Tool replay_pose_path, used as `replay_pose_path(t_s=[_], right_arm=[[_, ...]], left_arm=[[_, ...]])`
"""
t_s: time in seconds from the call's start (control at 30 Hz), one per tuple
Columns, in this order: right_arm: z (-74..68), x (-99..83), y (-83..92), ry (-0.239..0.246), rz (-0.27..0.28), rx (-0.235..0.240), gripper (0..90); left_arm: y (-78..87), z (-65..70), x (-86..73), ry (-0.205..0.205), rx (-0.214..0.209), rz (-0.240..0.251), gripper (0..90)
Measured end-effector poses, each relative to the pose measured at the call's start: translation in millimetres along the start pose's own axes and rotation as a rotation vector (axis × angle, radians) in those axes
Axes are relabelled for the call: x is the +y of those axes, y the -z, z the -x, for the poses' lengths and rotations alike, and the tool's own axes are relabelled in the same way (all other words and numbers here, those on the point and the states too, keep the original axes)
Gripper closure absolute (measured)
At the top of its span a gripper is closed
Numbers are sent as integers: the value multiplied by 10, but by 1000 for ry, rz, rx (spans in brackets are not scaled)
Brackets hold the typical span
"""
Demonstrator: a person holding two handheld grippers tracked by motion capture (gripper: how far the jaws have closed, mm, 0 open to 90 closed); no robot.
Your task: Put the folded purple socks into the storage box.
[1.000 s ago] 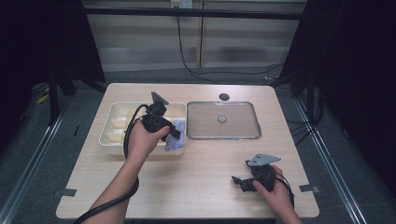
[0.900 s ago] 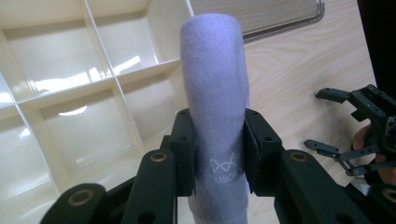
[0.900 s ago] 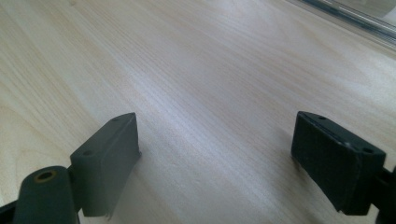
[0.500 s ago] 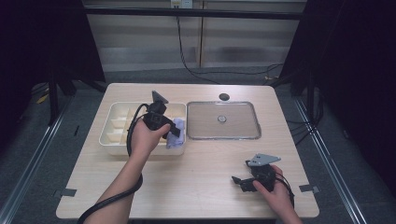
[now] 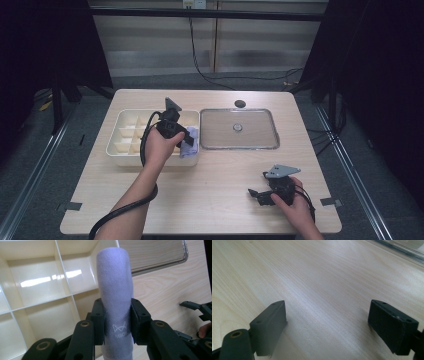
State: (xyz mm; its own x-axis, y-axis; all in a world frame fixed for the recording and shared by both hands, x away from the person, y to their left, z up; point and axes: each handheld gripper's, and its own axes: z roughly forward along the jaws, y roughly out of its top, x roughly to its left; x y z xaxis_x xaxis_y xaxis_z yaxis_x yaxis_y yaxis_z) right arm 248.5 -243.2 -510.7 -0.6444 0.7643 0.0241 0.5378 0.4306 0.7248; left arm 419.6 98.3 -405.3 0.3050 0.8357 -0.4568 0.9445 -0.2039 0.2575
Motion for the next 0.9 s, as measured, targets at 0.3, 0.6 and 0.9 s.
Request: replay_pose_path(t_s=[0.3,0.6,0.9], right_arm=[[0,0,0,0,0,0,146],[0,0,0,-1,0,0,146],[2,0,-1,1,1,1,146]], left_arm=[[-120,11,21,0,39,-15,686],[-172,12,22,-5,59,-22,688],[-215,9,21,-10,77,-28,690]])
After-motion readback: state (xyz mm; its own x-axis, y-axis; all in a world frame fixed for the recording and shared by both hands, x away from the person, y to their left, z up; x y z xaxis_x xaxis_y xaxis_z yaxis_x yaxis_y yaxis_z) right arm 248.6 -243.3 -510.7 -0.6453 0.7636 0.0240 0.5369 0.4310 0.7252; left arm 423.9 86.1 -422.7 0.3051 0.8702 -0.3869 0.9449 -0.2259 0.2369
